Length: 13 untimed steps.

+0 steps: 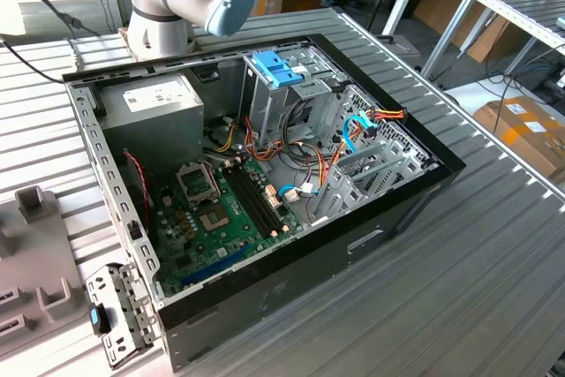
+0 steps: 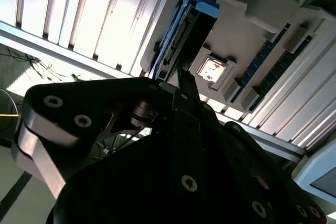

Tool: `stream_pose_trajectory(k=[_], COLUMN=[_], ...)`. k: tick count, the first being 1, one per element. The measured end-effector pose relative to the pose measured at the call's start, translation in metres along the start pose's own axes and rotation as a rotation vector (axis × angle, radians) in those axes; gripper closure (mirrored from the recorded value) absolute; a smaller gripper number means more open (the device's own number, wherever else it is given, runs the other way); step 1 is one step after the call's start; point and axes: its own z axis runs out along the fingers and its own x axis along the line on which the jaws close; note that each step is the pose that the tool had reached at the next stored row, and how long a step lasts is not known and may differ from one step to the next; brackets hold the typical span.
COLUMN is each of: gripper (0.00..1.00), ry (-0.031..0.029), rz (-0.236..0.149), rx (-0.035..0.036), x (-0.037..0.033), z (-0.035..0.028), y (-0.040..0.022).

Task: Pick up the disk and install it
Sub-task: 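Pick up the disk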

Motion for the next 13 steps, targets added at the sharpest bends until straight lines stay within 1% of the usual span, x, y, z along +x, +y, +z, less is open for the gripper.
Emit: stream_pose_trajectory(k=[1, 3, 13], gripper=[0.89, 0.89, 0.89], ry=[-0.0002, -0.0001, 0.0], rz=[0.0, 0.0, 0.0], rx=[0.0003, 0.0002, 0.0002], x=[-0.0011, -0.0012, -0.0012], z=[0.0009, 0.0039, 0.0046], y=[0.0001, 0.0002, 0.0002])
